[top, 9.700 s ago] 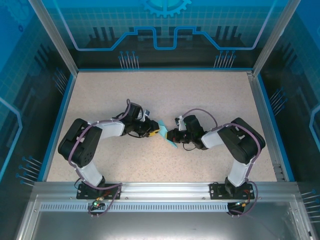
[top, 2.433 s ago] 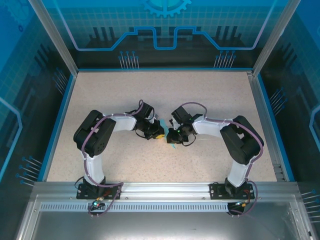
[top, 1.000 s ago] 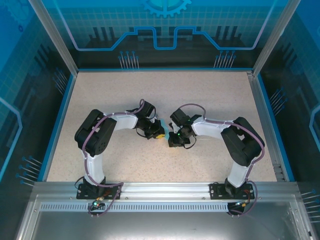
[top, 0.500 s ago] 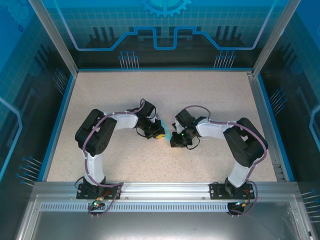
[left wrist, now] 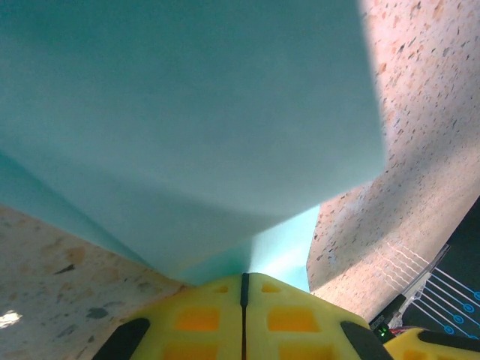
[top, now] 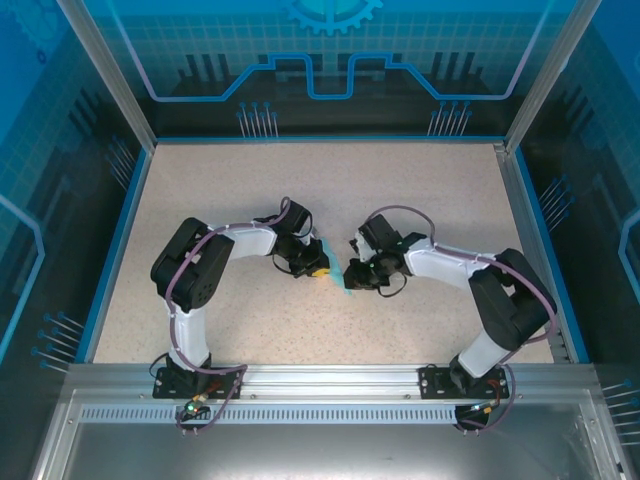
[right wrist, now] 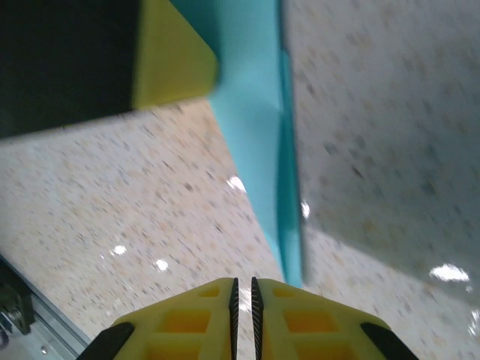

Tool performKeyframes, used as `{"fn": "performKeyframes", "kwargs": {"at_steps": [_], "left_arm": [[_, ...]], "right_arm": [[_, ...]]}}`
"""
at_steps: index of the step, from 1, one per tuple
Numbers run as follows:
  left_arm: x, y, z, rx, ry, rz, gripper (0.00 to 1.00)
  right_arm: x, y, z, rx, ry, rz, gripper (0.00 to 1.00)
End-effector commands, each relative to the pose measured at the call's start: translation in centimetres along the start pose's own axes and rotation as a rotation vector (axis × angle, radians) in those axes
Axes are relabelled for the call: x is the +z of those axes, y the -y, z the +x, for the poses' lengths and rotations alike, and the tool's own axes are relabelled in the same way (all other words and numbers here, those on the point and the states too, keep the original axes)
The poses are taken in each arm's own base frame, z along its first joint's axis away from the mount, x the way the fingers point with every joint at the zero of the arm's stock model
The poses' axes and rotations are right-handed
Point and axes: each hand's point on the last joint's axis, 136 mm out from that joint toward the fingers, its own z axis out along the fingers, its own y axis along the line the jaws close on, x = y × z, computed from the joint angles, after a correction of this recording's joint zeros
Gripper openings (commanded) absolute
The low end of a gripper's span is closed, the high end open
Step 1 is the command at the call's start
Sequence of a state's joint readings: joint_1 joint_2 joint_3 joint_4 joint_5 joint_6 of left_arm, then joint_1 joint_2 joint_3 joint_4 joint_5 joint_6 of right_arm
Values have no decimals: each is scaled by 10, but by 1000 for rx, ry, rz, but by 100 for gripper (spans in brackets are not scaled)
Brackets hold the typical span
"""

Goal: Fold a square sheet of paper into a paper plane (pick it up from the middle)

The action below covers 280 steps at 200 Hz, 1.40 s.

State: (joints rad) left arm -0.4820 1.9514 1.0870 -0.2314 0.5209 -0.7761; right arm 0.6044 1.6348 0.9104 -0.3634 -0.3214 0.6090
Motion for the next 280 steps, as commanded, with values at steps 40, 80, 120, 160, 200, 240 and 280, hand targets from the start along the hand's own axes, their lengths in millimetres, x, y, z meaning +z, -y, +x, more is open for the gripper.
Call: {"fn": "performKeyframes", "kwargs": {"at_steps": [40, 80, 120, 160, 200, 240, 280], "left_arm": [[14, -61, 5, -85, -2, -209, 7], [14, -63, 4, -85, 0, -216, 7], [13, -65, 3, -86, 7, -225, 7], [14, -64, 2, -83, 9, -225, 7], [15, -63, 2, -82, 4, -219, 7], [15, -61, 2, -81, 0, -209, 7], [15, -57, 2, -72, 0, -197, 7]], "right_arm": [[34, -13, -18, -13, -43, -35, 14], [42, 12, 0, 30, -93, 24, 12], [38, 40, 37, 72, -145, 54, 12], [19, 30, 33, 40, -93, -4, 12], [4, -12, -10, -48, 6, -89, 13], [23, -17, -29, -41, 2, -91, 13], [37, -4, -24, -23, -29, -63, 12]]}}
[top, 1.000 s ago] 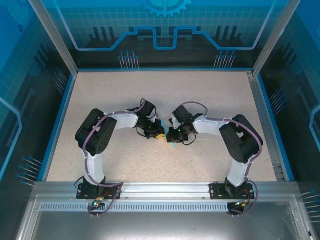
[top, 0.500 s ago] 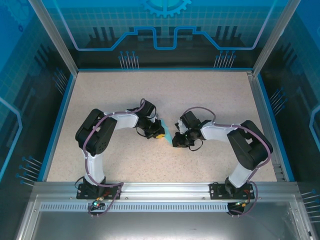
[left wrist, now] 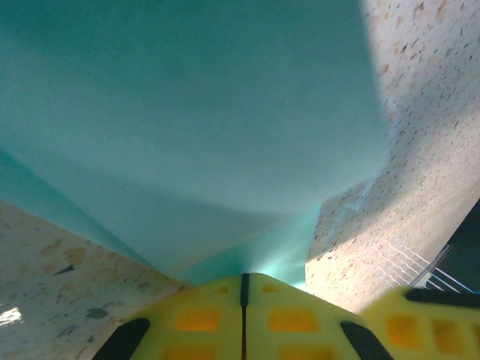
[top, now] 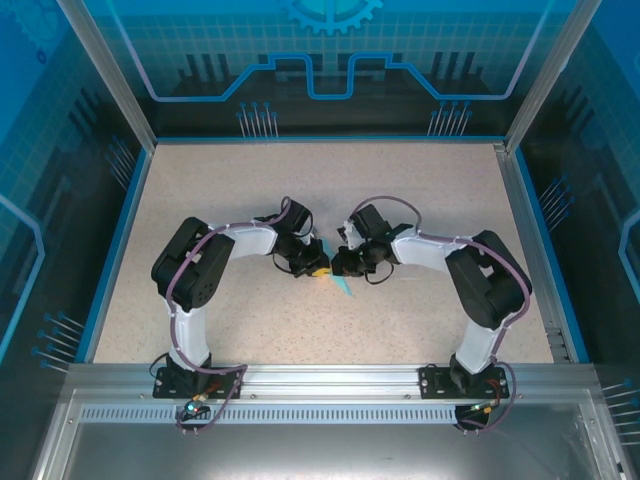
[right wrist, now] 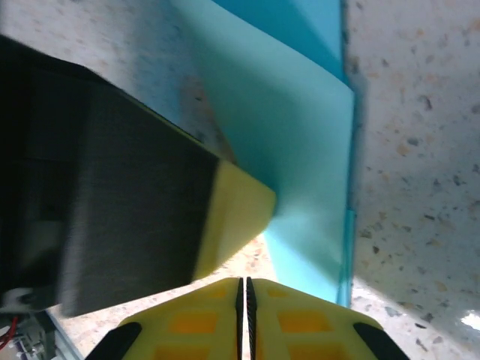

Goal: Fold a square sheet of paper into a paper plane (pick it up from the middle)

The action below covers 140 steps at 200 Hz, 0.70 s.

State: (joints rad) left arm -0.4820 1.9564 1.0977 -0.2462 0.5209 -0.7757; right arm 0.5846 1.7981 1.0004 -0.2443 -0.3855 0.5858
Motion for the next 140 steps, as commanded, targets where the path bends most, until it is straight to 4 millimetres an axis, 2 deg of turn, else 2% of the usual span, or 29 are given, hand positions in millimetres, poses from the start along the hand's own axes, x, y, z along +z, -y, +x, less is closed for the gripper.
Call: {"fn": "performKeyframes", "kwargs": {"at_steps": [1, 81, 140], "left_arm": [[15, -57, 2, -67, 5, -190, 7], [9, -42, -6, -16, 31, -156, 8], [-16, 0, -23, 179, 129, -63, 13]], "right_arm": [[10, 6, 11, 6, -46, 11, 12], [20, 53, 55, 79, -172, 153, 11], [21, 72, 70, 99, -225, 235, 11]]}}
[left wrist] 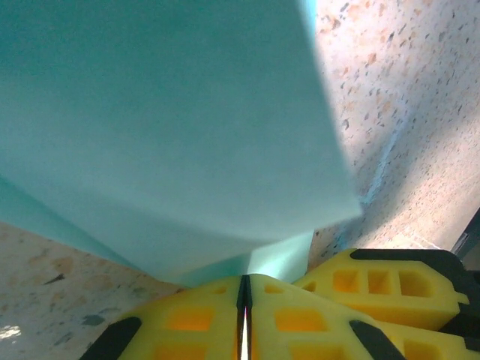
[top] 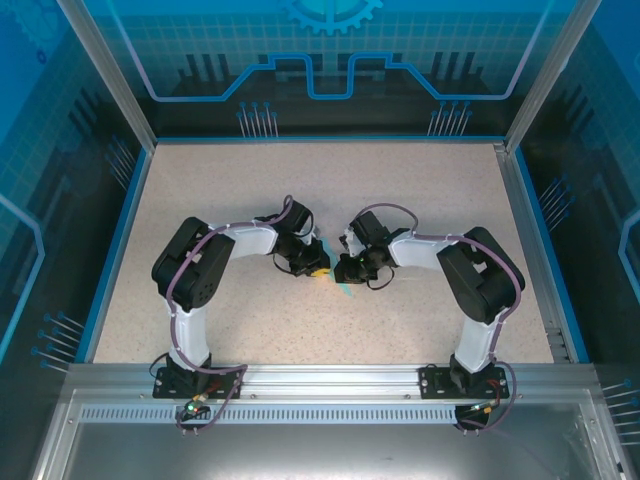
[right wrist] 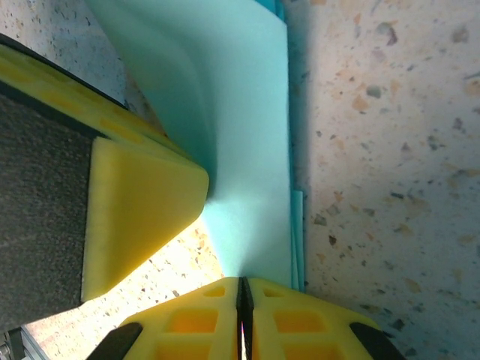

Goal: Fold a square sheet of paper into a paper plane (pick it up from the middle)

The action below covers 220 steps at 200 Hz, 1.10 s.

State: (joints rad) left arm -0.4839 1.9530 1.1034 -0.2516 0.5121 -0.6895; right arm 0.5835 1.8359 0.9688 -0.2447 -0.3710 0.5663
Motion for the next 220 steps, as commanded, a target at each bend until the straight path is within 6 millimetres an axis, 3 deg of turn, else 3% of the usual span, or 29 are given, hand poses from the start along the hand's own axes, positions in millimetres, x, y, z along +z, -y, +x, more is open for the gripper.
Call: {"fn": "performKeyframes", "kwargs": {"at_steps": [1, 56, 220], "left_arm": [[-15, -3, -22, 91, 121, -62, 13], [-30, 7, -27, 152, 169, -60, 13], [-25, -20, -36, 112, 169, -144, 13]], "right_arm": [[13, 52, 54, 85, -178, 191, 11], [13, 51, 52, 83, -180, 188, 11], [19, 57, 59, 98, -219, 198, 12]]}}
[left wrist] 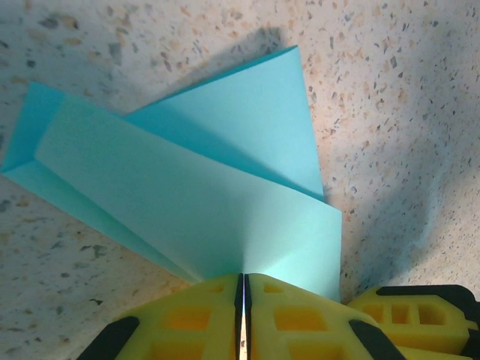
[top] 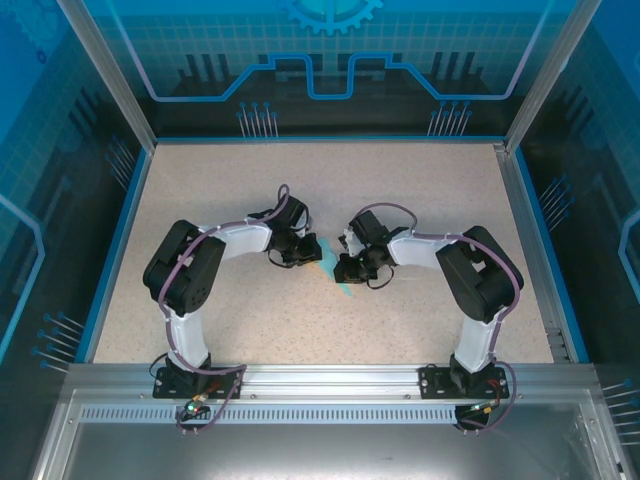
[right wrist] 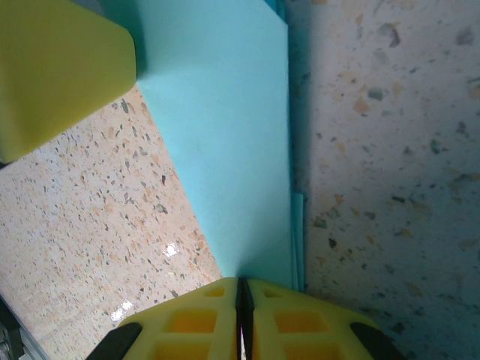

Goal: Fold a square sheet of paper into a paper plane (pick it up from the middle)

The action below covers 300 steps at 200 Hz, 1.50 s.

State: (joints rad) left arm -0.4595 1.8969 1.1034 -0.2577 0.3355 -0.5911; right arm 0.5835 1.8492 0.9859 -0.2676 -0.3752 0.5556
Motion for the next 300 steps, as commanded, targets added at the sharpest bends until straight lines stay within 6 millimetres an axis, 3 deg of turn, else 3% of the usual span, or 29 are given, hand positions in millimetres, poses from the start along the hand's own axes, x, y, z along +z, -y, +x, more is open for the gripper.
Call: {"fn": "performKeyframes", "kwargs": {"at_steps": [1, 115, 221, 267, 300], "left_arm": [[0, -11, -5, 13, 1, -42, 12], [-1, -45, -22, -19, 13, -116, 12], [-22, -63, -62, -70, 116, -173, 13], [-48, -41, -63, -42, 192, -83, 13], [-63, -11, -39, -19, 216, 61, 13]], "right_arm": [[19, 56, 59, 101, -203, 194, 12], [18, 64, 67, 120, -227, 229, 12], [19, 70, 71, 131, -234, 249, 12], [19, 70, 72, 134, -235, 252, 12], [20, 72, 74, 138, -243, 257, 11]]}}
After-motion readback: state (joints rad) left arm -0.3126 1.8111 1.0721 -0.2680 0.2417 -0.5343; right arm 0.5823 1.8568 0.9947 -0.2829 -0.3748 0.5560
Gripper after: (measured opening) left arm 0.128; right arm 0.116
